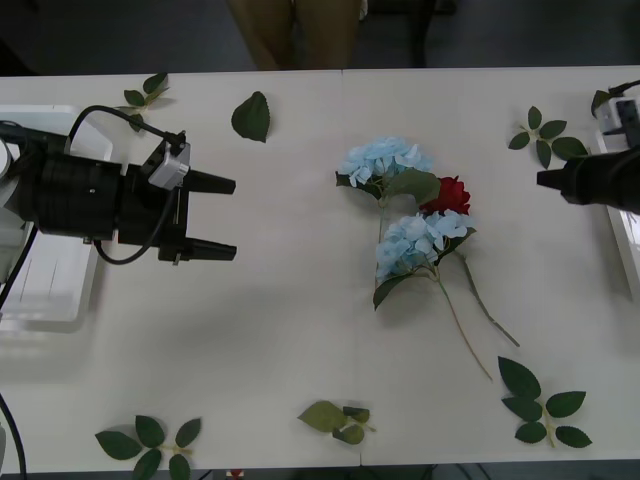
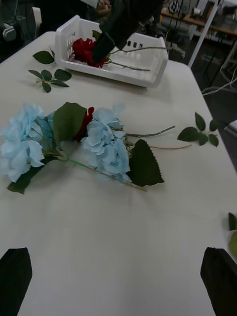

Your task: Place the red flowers into the right box and the blue flowers into the left box. If a person shows an open palm, hand one flower to the person first, then continue sorting.

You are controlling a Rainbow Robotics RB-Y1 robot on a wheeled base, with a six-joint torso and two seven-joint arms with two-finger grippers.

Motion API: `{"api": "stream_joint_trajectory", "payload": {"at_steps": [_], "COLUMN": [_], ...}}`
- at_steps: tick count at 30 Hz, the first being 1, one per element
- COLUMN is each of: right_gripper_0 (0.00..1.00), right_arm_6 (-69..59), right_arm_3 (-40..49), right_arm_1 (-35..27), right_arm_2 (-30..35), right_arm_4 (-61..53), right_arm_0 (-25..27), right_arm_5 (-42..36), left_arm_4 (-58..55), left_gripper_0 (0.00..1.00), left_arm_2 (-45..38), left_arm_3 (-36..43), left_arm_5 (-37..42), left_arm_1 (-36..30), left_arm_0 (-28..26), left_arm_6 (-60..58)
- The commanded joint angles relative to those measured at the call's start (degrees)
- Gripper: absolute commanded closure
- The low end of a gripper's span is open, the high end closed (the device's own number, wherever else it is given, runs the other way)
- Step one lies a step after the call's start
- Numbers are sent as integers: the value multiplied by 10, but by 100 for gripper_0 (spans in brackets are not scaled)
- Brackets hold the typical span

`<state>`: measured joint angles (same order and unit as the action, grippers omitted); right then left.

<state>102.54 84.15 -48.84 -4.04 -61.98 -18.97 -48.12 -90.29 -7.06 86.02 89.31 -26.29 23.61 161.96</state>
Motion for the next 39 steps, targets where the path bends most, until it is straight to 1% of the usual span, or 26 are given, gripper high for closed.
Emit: {"api": "stream_joint_trajectory", "payload": {"at_steps": [1, 2, 4, 7, 11, 14, 20, 23, 25, 28, 33, 34, 36, 39], "right_gripper_0": [19, 19, 19, 19, 19, 19, 19, 19, 15, 6, 6, 11, 25, 31], "right_arm_6": [2, 1, 0, 6, 10, 11, 12, 15, 16, 13, 10, 9, 9, 10], "right_arm_3": [6, 4, -3, -6, 2, 2, 2, 1, 1, 1, -16, -23, -30, -36], "right_arm_1": [-77, -79, -86, -83, -66, -36, 3, 23, 32, 47, 69, 74, 77, 77], "right_arm_2": [-163, -176, -224, -246, -252, -254, -254, -254, -254, -254, -254, -253, -254, -254], "right_arm_4": [-23, -26, -39, -47, -46, -46, -35, -24, -16, 19, 73, 84, 102, 135], "right_arm_0": [17, 17, 17, 15, 15, 12, 0, -11, -18, -26, -41, -44, -48, -48], "right_arm_5": [129, 143, 195, 207, 207, 207, 205, 192, 186, 186, 186, 186, 186, 186], "left_arm_4": [-19, -20, -26, -28, -31, -41, -63, -63, -64, -64, -68, -71, -73, -73], "left_gripper_0": [0, 0, 0, 0, 0, 0, 0, 0, 0, 0, 0, 0, 0, 0], "left_arm_2": [-20, -21, -22, -22, -19, -11, 13, 18, 18, 16, 15, 14, 14, 15], "left_arm_3": [21, 21, 21, 21, 21, 21, 21, 21, 21, 20, 20, 20, 20, 20], "left_arm_5": [54, 58, 65, 60, 39, 13, -46, -65, -71, -72, -75, -76, -76, -77], "left_arm_1": [21, 22, 21, 21, 23, 23, 23, 23, 23, 23, 23, 22, 23, 22], "left_arm_0": [-24, -24, -28, -28, -28, -28, -23, -19, -19, -19, -19, -19, -19, -20], "left_arm_6": [-70, -70, -70, -70, -70, -70, -70, -70, -70, -70, -70, -70, -70, -70]}}
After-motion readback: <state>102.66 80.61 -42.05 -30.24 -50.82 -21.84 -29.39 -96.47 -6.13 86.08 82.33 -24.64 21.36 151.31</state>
